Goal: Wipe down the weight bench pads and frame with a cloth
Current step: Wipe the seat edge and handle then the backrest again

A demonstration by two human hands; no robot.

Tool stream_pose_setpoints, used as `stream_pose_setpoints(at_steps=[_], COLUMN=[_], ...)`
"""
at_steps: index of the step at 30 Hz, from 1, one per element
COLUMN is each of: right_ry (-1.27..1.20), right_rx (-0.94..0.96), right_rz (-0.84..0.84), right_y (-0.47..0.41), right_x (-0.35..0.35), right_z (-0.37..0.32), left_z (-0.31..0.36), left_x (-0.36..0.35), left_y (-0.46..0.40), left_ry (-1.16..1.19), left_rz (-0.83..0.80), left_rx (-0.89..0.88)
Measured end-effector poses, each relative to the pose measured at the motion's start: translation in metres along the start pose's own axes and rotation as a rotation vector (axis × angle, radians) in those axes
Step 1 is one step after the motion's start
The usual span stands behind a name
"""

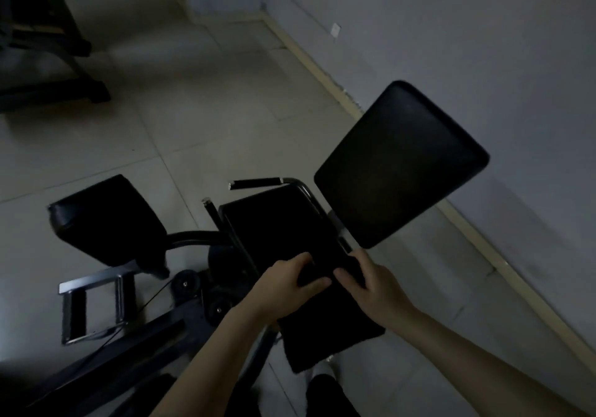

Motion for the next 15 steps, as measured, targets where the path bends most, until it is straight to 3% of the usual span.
stream_pose_setpoints(at_steps=[3,6,10,13,15], right_ry=[0.111,0.073,0.061,0.070,-0.041], right_rx=[-0.114,-0.232,-0.323,-0.419,-0.603], right_rz=[-0.214,-0.366,-0.470,-0.289,-0.131], right_y=[0.002,0.005,0.005,-0.003,-0.013], right_x=[-0.015,-0.036,-0.064,-0.077,-0.088], right_z=[0.061,0.136,0.226,0.281,0.319], left_z=[-0.021,-0.044,-0.084,-0.106,-0.116], left_x=[-0.057,-0.125,-0.220,-0.280,-0.309], left_y=[0.002,0.010,0.015,0.014,0.010], left_ry=[0.039,0.073,0.094,0.196,0.227], left_rz=[-0.136,-0.225,-0.191,-0.103,0.013], left_rx=[0.076,0.204,0.457,0.623,0.708])
Point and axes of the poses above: each hand's wrist, its own y-axis away from the middle knuckle, its own x-axis out of the back of the hand, z = x × y, the point moved 5 cm from there along -y, towards the middle knuckle, and after that the axes turned 6 degrees about -x, right-handed, at the moved point
